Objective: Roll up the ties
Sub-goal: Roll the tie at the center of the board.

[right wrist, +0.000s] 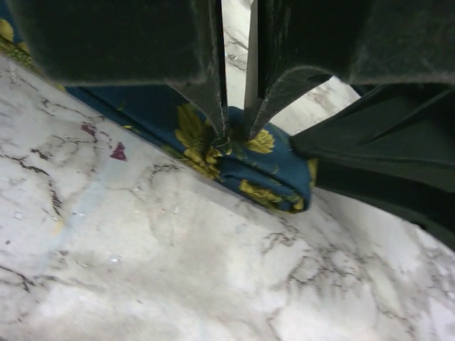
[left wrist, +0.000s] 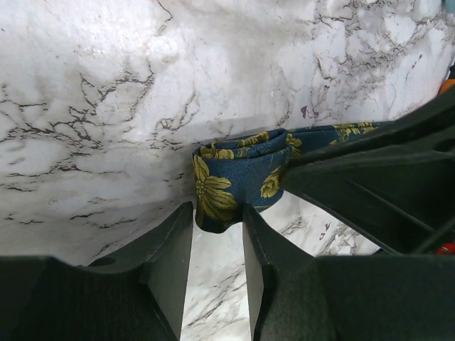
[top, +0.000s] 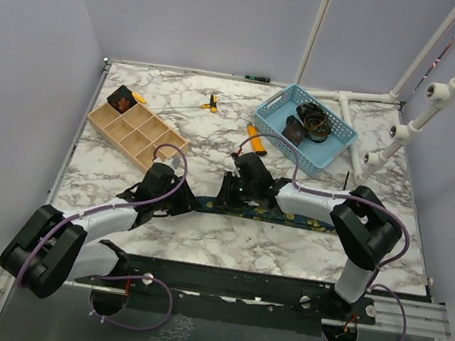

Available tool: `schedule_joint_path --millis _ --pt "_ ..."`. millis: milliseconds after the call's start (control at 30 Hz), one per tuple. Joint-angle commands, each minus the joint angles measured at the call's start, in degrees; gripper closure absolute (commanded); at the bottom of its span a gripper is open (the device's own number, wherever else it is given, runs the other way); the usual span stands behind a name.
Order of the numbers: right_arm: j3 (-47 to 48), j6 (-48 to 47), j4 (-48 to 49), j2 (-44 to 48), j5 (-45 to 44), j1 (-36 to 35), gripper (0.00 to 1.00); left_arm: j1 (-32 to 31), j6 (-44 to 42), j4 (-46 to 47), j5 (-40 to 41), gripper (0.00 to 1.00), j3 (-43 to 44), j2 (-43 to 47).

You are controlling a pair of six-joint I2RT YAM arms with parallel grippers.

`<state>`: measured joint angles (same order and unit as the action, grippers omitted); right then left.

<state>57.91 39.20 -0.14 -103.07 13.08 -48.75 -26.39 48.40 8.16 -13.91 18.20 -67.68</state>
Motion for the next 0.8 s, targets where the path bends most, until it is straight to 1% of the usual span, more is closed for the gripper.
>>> schedule_joint_path --millis 0,133,200,267,367,567,767 --pt "-2.2 1.2 -1.0 -2.6 -2.4 0.0 0.82 -0.3 -0.8 -1.3 1.1 0.65 0.0 1.9" --pt "-3.4 1.6 -0.4 -3.6 -3.1 0.2 0.83 -0.3 -1.4 -3.0 1.5 0.61 0.8 3.0" --pt "-4.1 1.6 -0.3 -3.9 -3.1 0.6 0.83 -0.2 -2.0 -4.5 1.9 0.55 1.7 3.4" --pt "-5.0 1.5 1.3 -4.1 -2.9 0.8 0.83 -0.2 -3.1 -6.5 2.7 0.46 2.9 4.0" --pt "-6.2 1.6 2.4 -4.2 -2.7 1.3 0.83 -0.2 -5.2 -9.6 3.4 0.40 5.3 3.9" --pt "-8.4 1.4 5.1 -5.3 -1.2 2.3 0.84 0.7 -8.1 -12.3 3.4 0.40 7.9 1.0" --pt "-10.4 1.3 7.3 -6.2 -0.2 3.0 0.85 1.1 -10.2 -11.2 -2.4 0.42 10.5 -3.4"
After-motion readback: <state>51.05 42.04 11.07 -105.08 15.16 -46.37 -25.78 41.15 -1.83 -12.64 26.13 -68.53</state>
